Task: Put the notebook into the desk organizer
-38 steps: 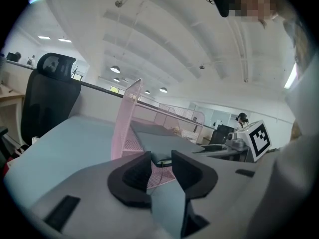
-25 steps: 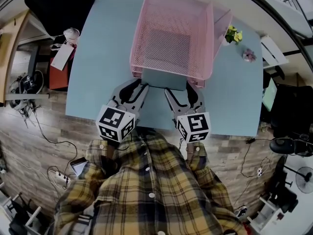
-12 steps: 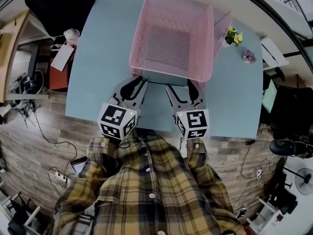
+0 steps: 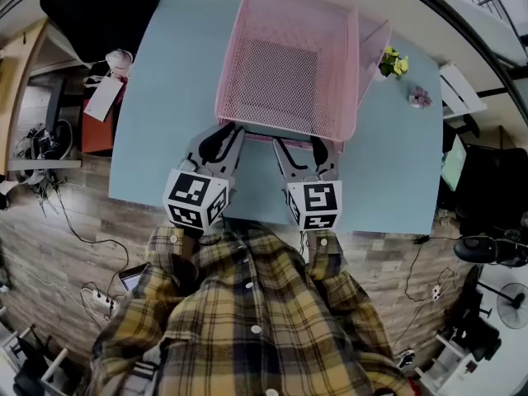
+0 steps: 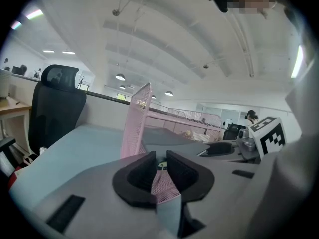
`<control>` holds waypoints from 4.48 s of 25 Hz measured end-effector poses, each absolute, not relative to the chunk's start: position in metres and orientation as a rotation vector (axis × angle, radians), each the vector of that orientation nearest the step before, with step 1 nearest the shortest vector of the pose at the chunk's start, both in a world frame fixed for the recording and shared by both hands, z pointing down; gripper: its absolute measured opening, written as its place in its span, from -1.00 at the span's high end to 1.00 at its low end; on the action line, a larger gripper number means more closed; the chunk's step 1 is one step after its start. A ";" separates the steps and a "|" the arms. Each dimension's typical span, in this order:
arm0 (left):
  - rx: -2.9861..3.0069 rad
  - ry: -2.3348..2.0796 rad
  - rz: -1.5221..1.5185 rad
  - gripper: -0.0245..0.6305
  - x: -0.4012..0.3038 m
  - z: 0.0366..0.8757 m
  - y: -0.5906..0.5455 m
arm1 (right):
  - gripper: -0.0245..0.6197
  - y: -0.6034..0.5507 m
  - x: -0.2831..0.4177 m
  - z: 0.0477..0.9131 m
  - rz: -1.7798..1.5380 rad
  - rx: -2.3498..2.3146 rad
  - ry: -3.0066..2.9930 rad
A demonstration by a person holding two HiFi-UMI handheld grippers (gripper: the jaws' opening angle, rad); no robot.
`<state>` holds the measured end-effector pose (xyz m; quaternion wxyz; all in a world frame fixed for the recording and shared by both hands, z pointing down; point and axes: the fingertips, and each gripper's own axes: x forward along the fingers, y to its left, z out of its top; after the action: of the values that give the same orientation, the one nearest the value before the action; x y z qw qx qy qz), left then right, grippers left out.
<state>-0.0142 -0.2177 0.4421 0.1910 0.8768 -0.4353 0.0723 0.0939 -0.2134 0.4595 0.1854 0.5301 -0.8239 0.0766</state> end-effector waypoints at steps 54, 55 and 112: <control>2.626 -1.243 0.125 0.76 -0.022 0.368 -0.147 | 0.11 -0.142 0.116 0.384 0.276 1.536 -2.499; 2.630 -1.231 0.127 0.76 -0.020 0.368 -0.144 | 0.16 -0.139 0.118 0.383 0.281 1.534 -2.506; 2.555 -1.060 0.176 0.95 -0.014 0.398 -0.117 | 0.92 -0.097 0.145 0.405 0.449 1.589 -2.469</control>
<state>-0.0141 -0.1167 0.3980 0.1838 0.9062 -0.3758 0.0623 0.1449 -0.0970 0.4050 0.0858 0.5330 -0.8282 0.1505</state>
